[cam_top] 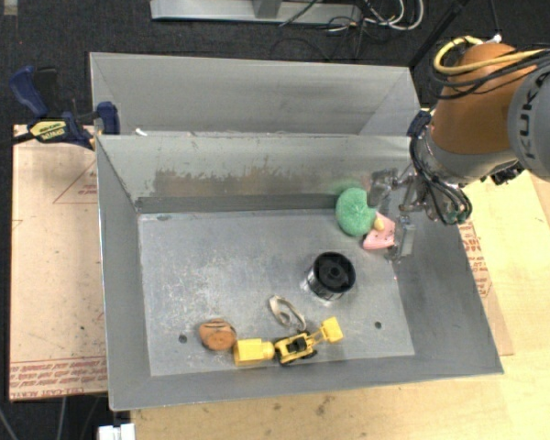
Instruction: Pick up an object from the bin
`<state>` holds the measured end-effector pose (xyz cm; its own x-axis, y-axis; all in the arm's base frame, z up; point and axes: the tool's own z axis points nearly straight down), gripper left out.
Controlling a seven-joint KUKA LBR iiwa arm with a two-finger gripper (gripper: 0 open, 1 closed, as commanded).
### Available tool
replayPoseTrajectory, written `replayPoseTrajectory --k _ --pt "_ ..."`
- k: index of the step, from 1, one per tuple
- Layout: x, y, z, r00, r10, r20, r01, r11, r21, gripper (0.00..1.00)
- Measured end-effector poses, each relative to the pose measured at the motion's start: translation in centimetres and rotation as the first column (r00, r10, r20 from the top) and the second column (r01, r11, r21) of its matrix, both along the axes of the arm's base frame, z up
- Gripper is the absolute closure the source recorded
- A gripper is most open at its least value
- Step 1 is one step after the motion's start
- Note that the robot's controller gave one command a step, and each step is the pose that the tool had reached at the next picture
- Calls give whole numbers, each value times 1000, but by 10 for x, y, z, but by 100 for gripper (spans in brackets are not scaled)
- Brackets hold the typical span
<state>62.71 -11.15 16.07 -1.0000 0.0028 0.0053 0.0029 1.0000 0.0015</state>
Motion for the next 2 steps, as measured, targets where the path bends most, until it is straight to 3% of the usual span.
replayPoseTrajectory --k 1,2 --pt "2 0 5 1000 2 7 -2 1000 -1 0" --pt "0 13 -11 1000 19 15 -19 1000 -5 0"
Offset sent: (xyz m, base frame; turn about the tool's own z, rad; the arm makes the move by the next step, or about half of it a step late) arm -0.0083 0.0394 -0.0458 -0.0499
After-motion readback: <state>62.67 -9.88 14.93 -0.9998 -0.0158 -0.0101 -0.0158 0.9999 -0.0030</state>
